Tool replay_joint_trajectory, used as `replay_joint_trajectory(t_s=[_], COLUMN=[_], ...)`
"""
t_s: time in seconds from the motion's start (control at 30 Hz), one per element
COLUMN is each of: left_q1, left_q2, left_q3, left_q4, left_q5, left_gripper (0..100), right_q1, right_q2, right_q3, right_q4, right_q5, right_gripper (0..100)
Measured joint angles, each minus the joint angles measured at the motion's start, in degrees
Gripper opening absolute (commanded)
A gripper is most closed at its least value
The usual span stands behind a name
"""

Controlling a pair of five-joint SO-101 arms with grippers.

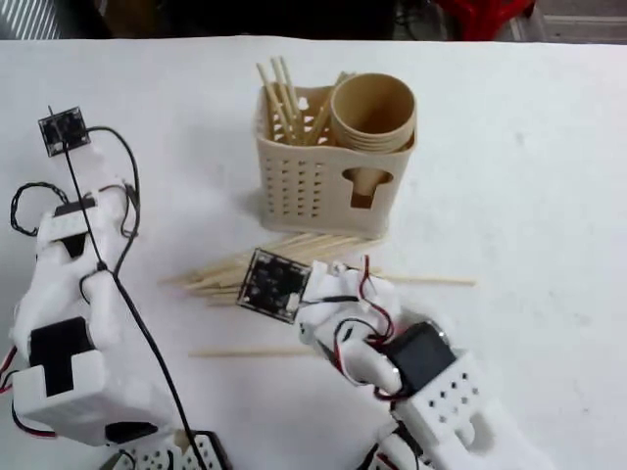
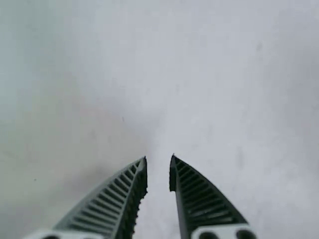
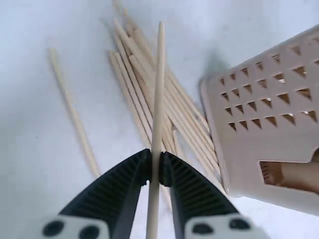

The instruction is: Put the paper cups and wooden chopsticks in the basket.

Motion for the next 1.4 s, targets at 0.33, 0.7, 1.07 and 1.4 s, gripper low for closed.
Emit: replay_joint_trajectory(t_s=[0.33, 0.7, 1.07, 1.4], left_q1=[0.0, 0.0, 0.0, 0.0], left_q2=[0.0, 0.0, 0.0, 0.0], left_q3=[0.0, 0.0, 0.0, 0.0], left_q4=[0.0, 0.0, 0.0, 0.0], left_q5=[0.0, 0.0, 0.0, 0.0], left_gripper=[10, 10, 10, 10], right_q1=[-0.79, -1.85, -1.93, -5.36], right_q2=[5.27, 35.25, 39.56, 39.91], right_q3=[-13.36, 2.02, 3.16, 2.29], right_q4=[3.34, -15.12, -16.88, -17.05], right_q5=[-5.8, 0.53, 1.93, 1.93], right_gripper=[1.5, 2.1, 19.3, 19.3])
